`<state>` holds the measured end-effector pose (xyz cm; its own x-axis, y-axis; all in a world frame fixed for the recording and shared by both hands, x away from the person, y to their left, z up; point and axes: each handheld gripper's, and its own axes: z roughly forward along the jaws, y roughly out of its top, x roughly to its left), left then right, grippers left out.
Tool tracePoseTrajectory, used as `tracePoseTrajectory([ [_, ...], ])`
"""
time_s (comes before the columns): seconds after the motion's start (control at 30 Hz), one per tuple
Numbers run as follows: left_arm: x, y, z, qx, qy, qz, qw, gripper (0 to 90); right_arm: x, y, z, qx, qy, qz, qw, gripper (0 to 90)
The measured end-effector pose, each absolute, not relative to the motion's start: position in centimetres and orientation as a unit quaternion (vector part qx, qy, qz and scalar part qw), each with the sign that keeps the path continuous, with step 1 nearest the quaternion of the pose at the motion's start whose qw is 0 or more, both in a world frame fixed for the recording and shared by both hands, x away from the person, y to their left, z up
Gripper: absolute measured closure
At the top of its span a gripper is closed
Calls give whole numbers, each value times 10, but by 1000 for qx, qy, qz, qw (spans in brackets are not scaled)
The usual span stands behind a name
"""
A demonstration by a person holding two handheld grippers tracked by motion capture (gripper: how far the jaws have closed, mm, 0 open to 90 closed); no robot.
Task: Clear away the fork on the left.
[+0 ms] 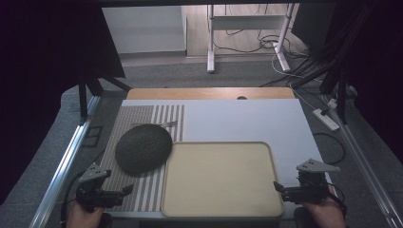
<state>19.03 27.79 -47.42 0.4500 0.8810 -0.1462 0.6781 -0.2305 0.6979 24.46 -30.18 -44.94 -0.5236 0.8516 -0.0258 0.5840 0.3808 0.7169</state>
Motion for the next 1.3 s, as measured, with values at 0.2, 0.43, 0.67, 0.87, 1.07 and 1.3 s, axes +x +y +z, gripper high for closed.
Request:
tracePoseTrajectory([
  [0.2, 191, 278, -474, 775, 501, 137, 360, 18, 243, -300, -449, 438, 809, 334, 207, 0],
  [0.43, 192, 278, -475, 777, 502, 132, 358, 24, 242, -299, -449, 430, 814, 331, 206, 0],
  [0.67, 192, 278, -475, 776, 504, 129, 356, 25, 242, -297, -450, 427, 818, 325, 208, 0],
  [0.87, 193, 278, -475, 776, 505, 125, 357, 24, 242, -297, -450, 428, 818, 324, 207, 0],
  [1.07, 195, 280, -476, 775, 508, 112, 358, 11, 243, -297, -450, 427, 819, 323, 206, 0],
  [1.3, 198, 277, -475, 786, 496, 109, 352, 0, 243, -297, -450, 427, 820, 321, 205, 0],
])
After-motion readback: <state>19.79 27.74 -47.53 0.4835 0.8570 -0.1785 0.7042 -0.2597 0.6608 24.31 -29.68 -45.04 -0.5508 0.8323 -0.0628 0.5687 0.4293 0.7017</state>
